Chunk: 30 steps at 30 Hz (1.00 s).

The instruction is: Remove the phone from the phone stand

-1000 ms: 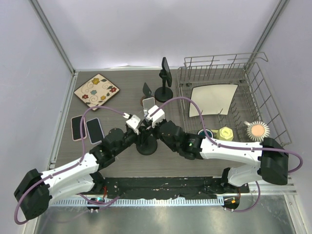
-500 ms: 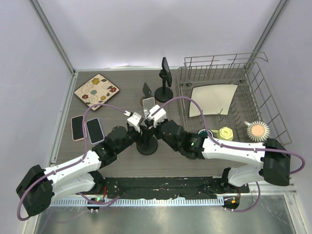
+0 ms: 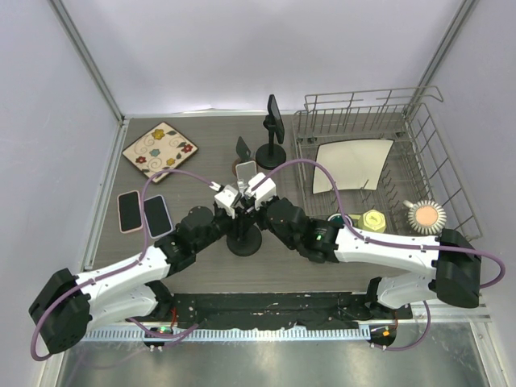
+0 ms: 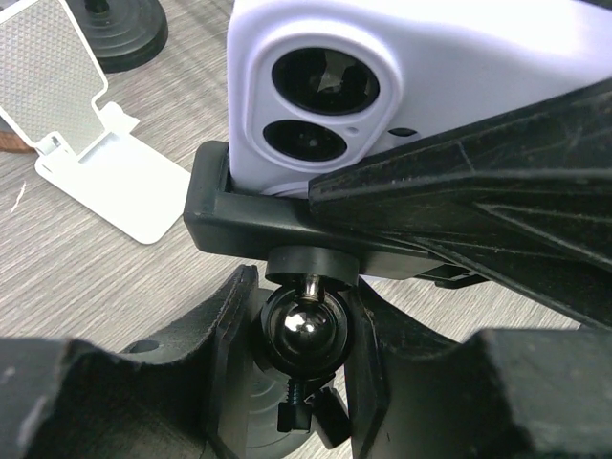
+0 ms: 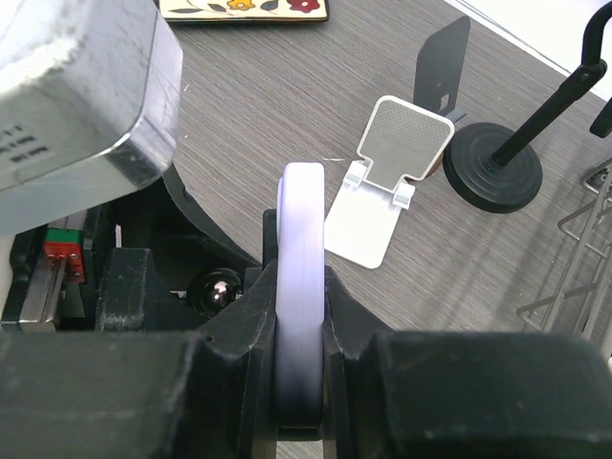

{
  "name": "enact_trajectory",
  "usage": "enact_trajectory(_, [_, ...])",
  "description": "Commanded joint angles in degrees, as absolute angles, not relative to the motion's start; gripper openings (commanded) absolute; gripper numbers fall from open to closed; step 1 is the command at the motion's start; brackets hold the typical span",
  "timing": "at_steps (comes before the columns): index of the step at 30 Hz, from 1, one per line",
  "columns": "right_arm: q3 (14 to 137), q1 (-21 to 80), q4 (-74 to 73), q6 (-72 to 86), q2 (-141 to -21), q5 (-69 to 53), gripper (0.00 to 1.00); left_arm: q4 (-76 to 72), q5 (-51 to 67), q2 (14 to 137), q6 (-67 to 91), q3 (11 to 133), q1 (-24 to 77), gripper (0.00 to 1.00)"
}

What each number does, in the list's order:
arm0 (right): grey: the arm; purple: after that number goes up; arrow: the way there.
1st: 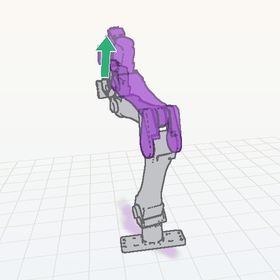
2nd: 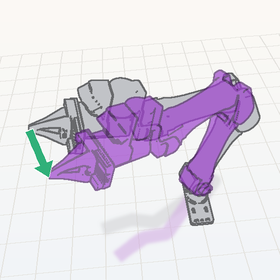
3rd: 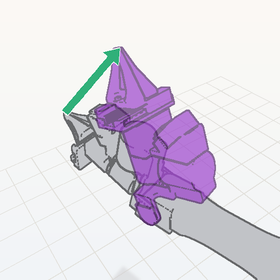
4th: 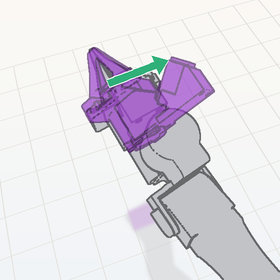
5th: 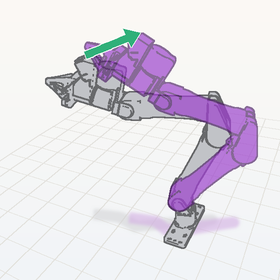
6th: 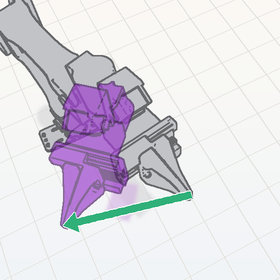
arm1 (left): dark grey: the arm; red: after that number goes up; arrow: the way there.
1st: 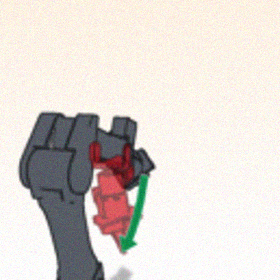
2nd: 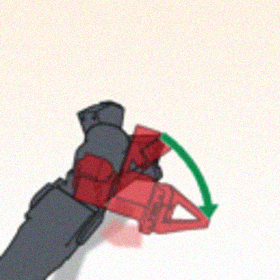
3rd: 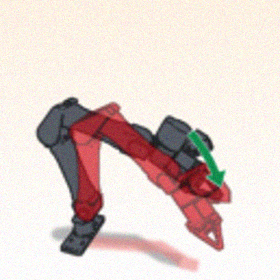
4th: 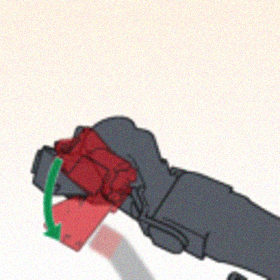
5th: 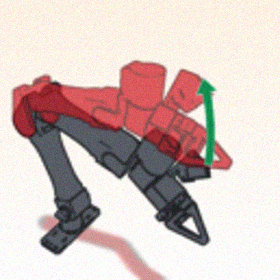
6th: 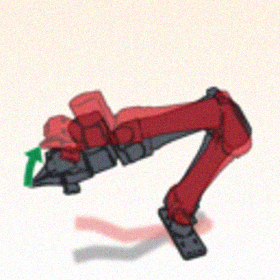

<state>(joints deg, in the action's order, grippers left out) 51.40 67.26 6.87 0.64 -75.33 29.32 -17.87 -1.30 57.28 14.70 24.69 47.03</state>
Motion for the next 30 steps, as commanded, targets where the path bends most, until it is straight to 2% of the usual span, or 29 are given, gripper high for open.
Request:
enact_trajectory(1, [51.9, 68.6, 5.0, 2.6, -72.3, 26.5, 0.01, -18.7, -6.4, 57.7, 16.7, 25.9, 46.2, 0.00])
enact_trajectory(6, [52.5, 71.8, -1.2, 2.7, -72.6, 30.3, 0.01, -18.4, -16.0, 56.4, 21.7, 24.3, 46.1, 0.00])
enact_trajectory(10, [51.7, 74.6, -3.9, 4.2, -72.4, 34.5, 0.01, -15.9, -19.2, 56.0, 23.6, 24.8, 46.0, 0.00])
enact_trajectory(15, [49.3, 75.1, -4.4, 6.1, -70.7, 39.1, 0.01, -15.3, -19.8, 54.0, 25.5, 24.0, 45.0, 0.00])
enact_trajectory(22, [49.0, 74.0, -4.5, 9.6, -67.7, 52.1, 0.01, -15.1, -19.4, 50.3, 26.1, 21.7, 44.7, 0.00])
enact_trajectory(30, [49.8, 73.1, -5.4, 12.4, -68.3, 59.4, 0.01, -14.3, -20.1, 47.0, 26.5, 19.6, 44.7, 0.00])
